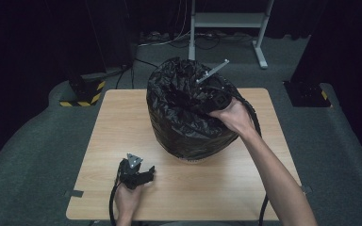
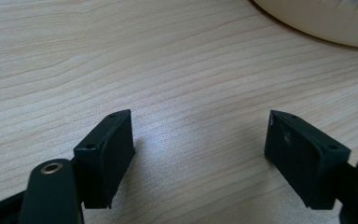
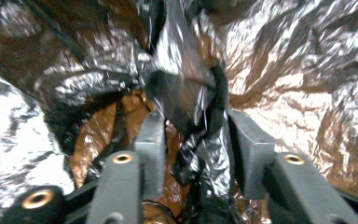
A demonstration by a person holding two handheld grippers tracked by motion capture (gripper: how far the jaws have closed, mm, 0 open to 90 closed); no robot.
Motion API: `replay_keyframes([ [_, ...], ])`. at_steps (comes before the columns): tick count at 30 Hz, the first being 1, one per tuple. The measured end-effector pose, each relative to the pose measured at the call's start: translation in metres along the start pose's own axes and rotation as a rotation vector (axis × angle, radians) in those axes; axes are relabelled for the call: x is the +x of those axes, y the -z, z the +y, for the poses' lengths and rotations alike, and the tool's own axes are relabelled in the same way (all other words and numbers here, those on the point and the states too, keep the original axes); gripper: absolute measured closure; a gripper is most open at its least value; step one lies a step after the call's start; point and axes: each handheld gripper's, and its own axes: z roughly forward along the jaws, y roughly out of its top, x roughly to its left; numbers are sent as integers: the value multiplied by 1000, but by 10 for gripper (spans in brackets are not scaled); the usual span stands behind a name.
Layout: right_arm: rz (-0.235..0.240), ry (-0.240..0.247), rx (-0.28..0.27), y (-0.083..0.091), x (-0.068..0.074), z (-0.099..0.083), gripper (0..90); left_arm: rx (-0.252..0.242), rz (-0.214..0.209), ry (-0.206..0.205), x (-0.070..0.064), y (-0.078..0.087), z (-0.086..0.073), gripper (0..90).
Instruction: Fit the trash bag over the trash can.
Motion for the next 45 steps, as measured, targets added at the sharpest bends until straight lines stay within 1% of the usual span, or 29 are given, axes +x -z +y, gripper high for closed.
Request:
replay_keyframes([
  [1,-2,-1,-27,2,1,1,551,2,-1,-3,0,0,0,239],
  [4,11,-4,-53,4,1,3,534,2,-1,-2,0,0,0,239],
  [5,11,-12,-64,5,2,4,526,2,-1,-3,0,0,0,239],
  [7,10,-13,-87,7,2,6,522,3,-1,-3,0,0,0,239],
  [10,8,-7,-114,8,4,10,519,0,-1,0,0,0,0,239],
  [15,8,3,-127,10,7,13,487,-1,0,1,0,0,0,239],
  [17,8,6,-129,10,8,15,488,1,0,-2,0,0,0,239],
  [21,6,3,-131,6,9,18,503,3,-1,-3,0,0,0,240],
  [24,-2,-5,-140,3,9,21,534,1,0,-1,0,0,0,239],
  [26,-5,-10,-135,1,9,23,549,1,0,-2,0,0,0,239],
  [27,-8,-8,-129,-2,8,25,593,1,0,-4,0,0,0,240],
  [30,-5,-15,-123,-7,7,28,662,1,1,-4,0,0,0,240],
  [38,6,-18,-49,-24,3,37,856,1,1,-4,0,0,0,240],
  [41,2,-11,-9,-29,3,39,891,4,0,-5,0,0,0,240],
  [42,2,-11,-9,-29,3,39,891,4,0,-5,0,0,0,240],
  [44,-4,-4,17,-32,4,41,895,1,1,-3,0,0,0,240],
  [45,-8,-5,41,-34,4,42,896,0,0,-1,0,0,0,240],
])
